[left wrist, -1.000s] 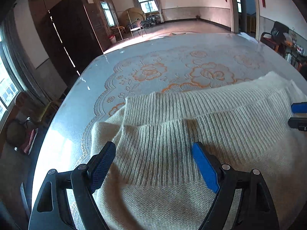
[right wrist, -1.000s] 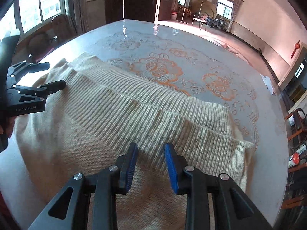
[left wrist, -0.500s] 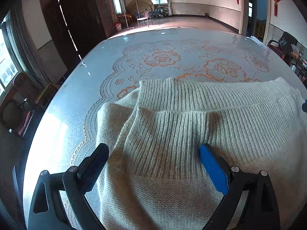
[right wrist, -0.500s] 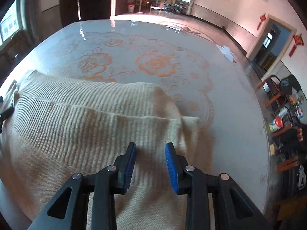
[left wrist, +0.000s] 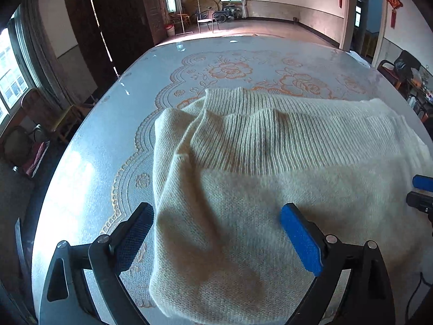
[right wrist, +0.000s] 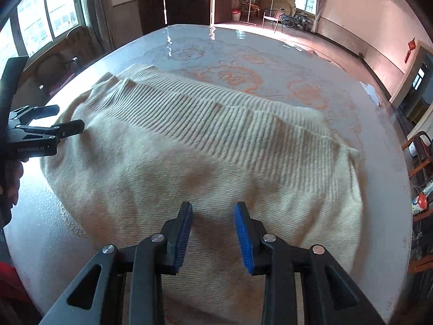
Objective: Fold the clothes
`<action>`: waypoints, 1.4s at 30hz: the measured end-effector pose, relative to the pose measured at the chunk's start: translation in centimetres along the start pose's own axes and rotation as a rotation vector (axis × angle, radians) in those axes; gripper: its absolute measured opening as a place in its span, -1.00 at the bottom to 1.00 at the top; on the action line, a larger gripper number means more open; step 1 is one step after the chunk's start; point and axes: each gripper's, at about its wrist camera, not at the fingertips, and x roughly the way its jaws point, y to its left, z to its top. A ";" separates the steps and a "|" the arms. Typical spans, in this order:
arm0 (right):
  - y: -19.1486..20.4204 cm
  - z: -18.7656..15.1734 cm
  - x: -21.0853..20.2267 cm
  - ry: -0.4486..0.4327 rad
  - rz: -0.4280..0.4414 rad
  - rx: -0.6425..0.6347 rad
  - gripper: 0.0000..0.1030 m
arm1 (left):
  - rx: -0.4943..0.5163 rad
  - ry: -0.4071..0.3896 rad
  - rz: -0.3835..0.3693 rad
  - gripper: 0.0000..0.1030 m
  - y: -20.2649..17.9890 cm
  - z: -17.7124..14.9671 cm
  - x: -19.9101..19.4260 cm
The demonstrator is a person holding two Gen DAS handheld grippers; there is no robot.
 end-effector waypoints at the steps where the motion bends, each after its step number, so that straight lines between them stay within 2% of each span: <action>1: 0.6 -0.2 0.4 0.010 -0.007 -0.007 -0.38 | 0.011 0.010 0.012 0.88 -0.2 -0.5 0.3; 3: 1.2 -0.4 1.2 0.029 -0.033 -0.018 -0.38 | 0.018 0.030 0.026 0.88 -0.1 -1.5 1.0; 5: 1.1 -0.6 1.6 0.040 -0.039 -0.003 -0.38 | -0.027 0.015 0.005 0.88 0.8 -2.1 1.0; 9: 0.4 -0.7 1.8 0.057 -0.027 0.043 -0.35 | -0.098 0.035 -0.022 0.88 2.0 -2.3 1.2; 19: -1.1 -1.2 1.6 0.064 -0.002 0.156 -0.32 | -0.108 0.045 -0.004 0.88 2.1 -2.6 0.8; 21: -2.0 -1.6 1.1 0.055 0.005 0.195 -0.32 | -0.120 0.047 0.004 0.88 2.5 -2.7 0.5; 26: -4.4 -2.2 -1.4 -0.037 -0.001 0.279 -0.32 | -0.133 0.031 0.043 0.88 3.3 -3.1 -0.3; 34: -6.7 -4.7 -0.3 0.057 -0.035 0.330 -0.32 | -0.140 0.052 0.053 0.88 3.2 -3.4 0.4; 42: -8.9 -5.5 -0.7 0.055 -0.075 0.364 -0.32 | -0.143 0.052 0.061 0.88 3.3 -3.8 0.1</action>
